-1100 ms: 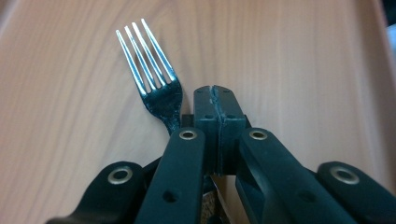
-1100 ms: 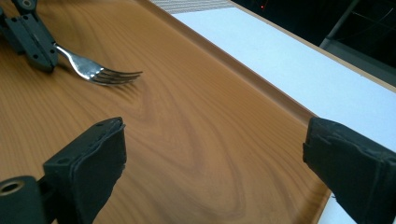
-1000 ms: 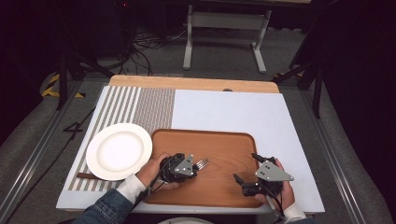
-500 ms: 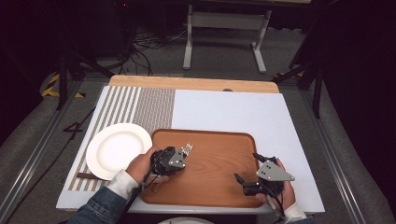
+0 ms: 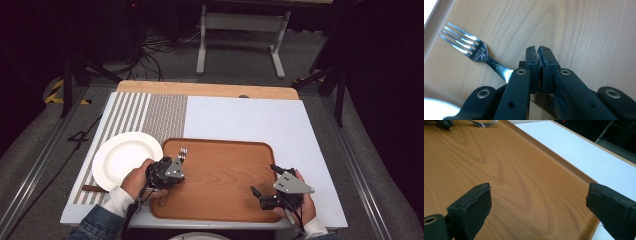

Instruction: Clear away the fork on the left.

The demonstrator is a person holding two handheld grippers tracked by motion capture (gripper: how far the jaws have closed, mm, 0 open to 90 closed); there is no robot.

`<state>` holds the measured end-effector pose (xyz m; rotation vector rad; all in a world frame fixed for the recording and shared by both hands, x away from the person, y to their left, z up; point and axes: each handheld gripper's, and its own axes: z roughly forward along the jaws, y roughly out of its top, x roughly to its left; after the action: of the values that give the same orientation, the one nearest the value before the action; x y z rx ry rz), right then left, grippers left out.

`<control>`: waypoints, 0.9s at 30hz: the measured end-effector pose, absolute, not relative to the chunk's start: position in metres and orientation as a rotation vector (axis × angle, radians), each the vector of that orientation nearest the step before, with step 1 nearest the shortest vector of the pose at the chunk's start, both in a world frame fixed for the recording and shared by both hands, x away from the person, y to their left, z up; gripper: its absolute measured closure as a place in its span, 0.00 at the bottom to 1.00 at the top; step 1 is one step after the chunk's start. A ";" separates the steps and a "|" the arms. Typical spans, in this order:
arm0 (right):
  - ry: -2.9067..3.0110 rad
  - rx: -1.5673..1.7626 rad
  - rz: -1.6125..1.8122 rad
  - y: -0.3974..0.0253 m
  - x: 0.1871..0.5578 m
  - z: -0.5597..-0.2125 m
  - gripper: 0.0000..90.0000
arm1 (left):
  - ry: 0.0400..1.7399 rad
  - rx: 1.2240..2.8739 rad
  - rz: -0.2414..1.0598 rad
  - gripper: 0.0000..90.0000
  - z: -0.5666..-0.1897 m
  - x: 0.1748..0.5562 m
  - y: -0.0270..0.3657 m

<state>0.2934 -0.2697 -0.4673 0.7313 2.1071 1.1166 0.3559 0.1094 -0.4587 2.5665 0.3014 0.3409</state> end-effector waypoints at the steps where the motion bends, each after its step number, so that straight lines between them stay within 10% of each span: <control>1: 2.109 0.733 1.115 -0.270 0.294 -0.468 0.08 | 0.305 2.563 0.341 0.96 -0.459 0.355 0.111; 27: 2.113 0.733 1.111 -0.270 0.294 -0.468 0.08 | 0.374 2.554 0.368 0.92 -0.460 0.352 0.136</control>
<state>0.2943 -0.2697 -0.4683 0.7330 2.1132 1.1108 0.3518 0.1355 -0.4604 2.5542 0.3744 0.3684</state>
